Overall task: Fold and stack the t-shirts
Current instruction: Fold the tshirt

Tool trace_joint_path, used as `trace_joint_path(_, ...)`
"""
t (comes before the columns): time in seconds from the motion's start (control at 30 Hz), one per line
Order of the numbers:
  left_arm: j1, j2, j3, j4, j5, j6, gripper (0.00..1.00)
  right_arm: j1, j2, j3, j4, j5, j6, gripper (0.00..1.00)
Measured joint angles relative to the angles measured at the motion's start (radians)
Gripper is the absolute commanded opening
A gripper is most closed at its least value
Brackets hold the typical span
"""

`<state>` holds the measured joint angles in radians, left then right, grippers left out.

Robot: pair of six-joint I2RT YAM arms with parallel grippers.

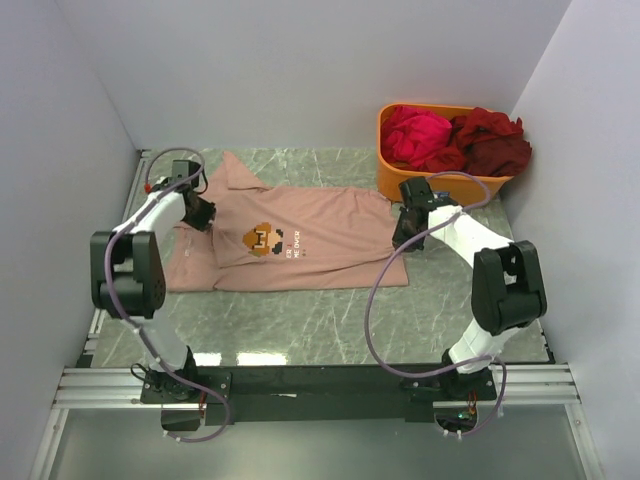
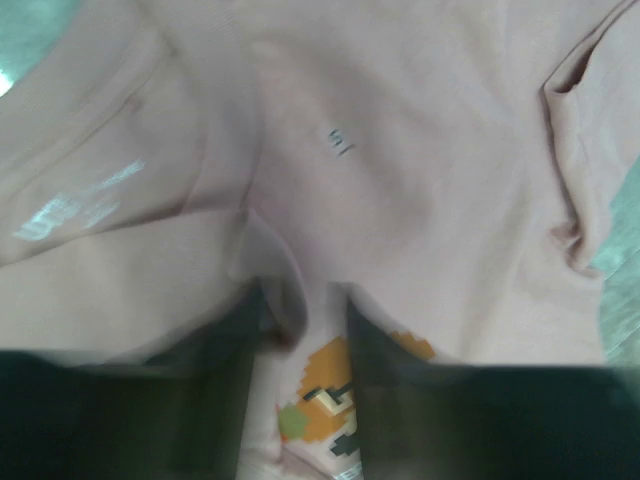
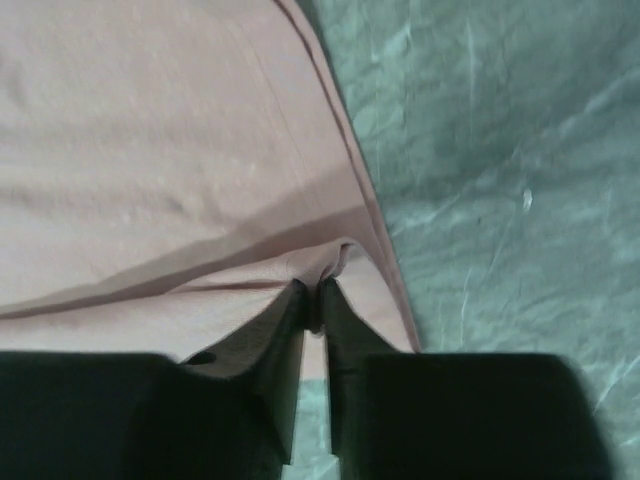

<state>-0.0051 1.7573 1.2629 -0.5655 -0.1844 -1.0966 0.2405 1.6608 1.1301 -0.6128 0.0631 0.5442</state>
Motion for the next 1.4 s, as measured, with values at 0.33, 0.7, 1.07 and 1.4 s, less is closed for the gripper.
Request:
trace_joint_path(0.33, -0.002, -0.015, -0.029, 0.052, 0.035, 0.06, 0.99, -0.003, -0.005, 0.02, 0.032, 0.046, -0.033, 0.88)
trace_joint_path(0.7, -0.053, -0.22, -0.317, 0.072, 0.113, 0.087, 0.99, 0.158, -0.136, -0.122, 0.18, -0.101, -0.041, 0.9)
trace_joint_path(1.07, -0.071, -0.103, -0.296, 0.19, 0.151, 0.09, 0.99, 0.185, -0.02, -0.146, 0.253, -0.154, -0.04, 0.89)
trace_joint_path(1.4, -0.095, -0.023, -0.161, 0.209, 0.188, 0.086, 0.99, 0.185, 0.013, -0.167, 0.263, -0.136, -0.036, 0.89)
